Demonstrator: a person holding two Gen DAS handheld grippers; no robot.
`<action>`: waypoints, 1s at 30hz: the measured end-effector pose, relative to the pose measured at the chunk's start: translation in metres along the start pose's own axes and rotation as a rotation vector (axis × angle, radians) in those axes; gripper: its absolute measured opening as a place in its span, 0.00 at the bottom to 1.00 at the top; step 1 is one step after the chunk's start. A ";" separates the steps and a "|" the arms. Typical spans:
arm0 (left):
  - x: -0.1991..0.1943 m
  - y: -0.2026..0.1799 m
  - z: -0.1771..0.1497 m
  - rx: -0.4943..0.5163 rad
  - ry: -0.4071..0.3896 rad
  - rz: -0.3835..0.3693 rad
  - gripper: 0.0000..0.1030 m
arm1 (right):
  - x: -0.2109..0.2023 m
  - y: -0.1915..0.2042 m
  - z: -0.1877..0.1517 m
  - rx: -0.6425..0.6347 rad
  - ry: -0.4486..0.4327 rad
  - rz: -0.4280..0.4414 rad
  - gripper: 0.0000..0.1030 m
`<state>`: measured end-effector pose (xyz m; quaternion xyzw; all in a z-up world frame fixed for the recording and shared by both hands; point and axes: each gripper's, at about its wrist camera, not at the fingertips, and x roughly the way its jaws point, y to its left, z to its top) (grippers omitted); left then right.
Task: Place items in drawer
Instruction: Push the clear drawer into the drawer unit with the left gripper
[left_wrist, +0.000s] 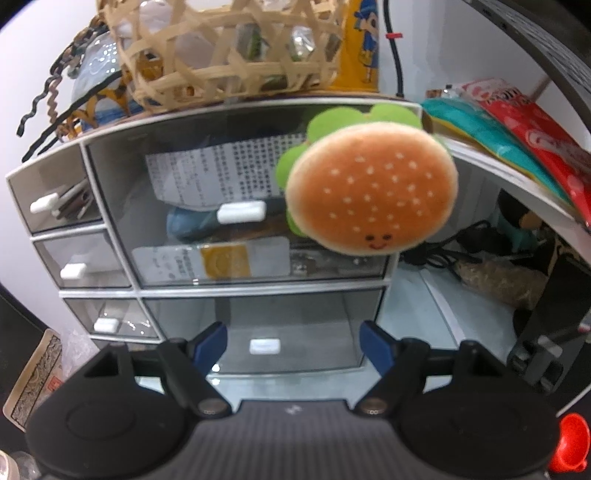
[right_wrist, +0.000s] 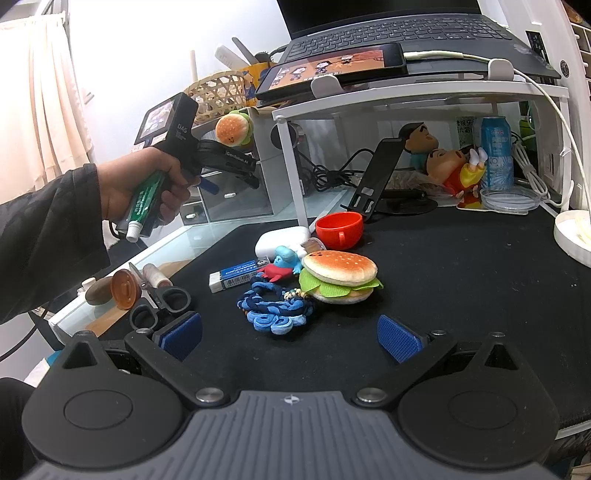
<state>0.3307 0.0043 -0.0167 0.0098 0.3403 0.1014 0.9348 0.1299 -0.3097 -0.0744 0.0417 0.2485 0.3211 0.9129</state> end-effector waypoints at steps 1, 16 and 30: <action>-0.001 0.000 -0.001 0.005 0.000 0.002 0.78 | 0.000 0.000 0.000 0.000 0.000 0.000 1.00; -0.039 0.013 -0.008 0.053 0.016 -0.033 0.78 | -0.002 0.002 0.001 -0.009 -0.009 -0.009 1.00; -0.134 0.033 -0.021 0.083 -0.076 -0.106 0.78 | -0.012 0.009 0.004 -0.033 -0.031 -0.026 1.00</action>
